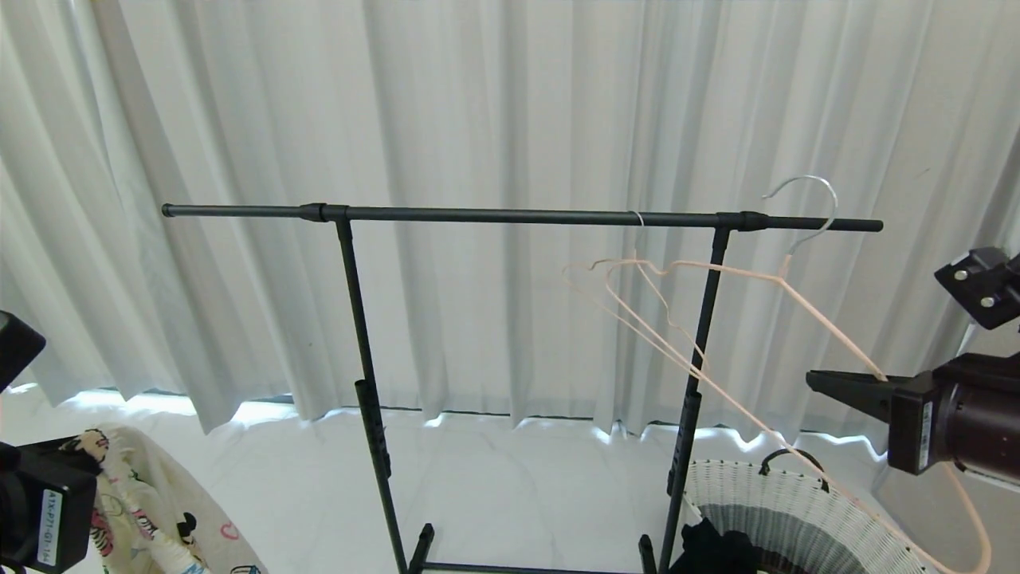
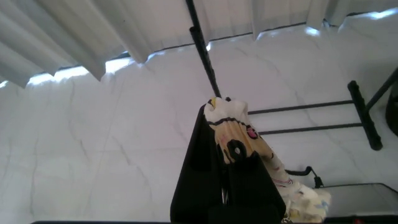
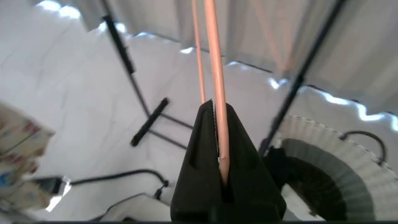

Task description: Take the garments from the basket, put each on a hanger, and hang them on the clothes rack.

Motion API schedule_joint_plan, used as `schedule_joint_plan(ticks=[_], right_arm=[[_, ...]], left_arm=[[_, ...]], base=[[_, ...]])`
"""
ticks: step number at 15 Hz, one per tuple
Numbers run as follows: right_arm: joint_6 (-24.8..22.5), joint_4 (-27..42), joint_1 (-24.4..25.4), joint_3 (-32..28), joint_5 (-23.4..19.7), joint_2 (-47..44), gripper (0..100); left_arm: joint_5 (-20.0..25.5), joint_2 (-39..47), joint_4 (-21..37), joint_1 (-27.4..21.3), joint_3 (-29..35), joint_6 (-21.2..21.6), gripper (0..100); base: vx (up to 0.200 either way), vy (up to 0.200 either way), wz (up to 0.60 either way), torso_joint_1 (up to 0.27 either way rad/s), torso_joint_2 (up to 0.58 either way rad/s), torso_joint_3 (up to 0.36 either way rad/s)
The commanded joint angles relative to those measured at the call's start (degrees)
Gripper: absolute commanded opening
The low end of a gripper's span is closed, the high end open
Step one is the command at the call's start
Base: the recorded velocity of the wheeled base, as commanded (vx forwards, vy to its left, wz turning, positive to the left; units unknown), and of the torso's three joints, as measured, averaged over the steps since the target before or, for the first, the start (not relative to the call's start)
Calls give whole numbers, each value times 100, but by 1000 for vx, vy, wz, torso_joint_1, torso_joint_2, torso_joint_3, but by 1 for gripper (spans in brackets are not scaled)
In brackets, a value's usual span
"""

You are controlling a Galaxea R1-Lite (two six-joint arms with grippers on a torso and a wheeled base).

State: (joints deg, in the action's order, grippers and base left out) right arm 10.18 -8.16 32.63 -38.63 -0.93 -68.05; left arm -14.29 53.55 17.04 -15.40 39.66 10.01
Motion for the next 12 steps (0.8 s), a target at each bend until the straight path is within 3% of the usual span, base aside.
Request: schedule_joint_plan(ticks=[1,3,6,10,12], right_arm=[[81,-2,472,-4,-110,-200,0],[371,-37,1070,-13,-189,-376,0],[951,-476,2072,5,-189,-640,0],[1004,-687,2854,-22,-189,-798,0],[1004,-696,3091,-30,-189,-807,0]], left_arm=[[-4,182,1,-227,77,-25,0],[-4,560,-140,-245,288,-87,0],[-180,1412,-641,-245,816,-693,0],[-777,2441,-650,-315,1765,-1985,0],[-944,2748,-650,-499,2125,-2302,0]], base=[[0,0,0,0,0,0],[0,0,0,0,0,0],[0,0,0,0,0,0],[0,0,0,0,0,0],[0,0,0,0,0,0]])
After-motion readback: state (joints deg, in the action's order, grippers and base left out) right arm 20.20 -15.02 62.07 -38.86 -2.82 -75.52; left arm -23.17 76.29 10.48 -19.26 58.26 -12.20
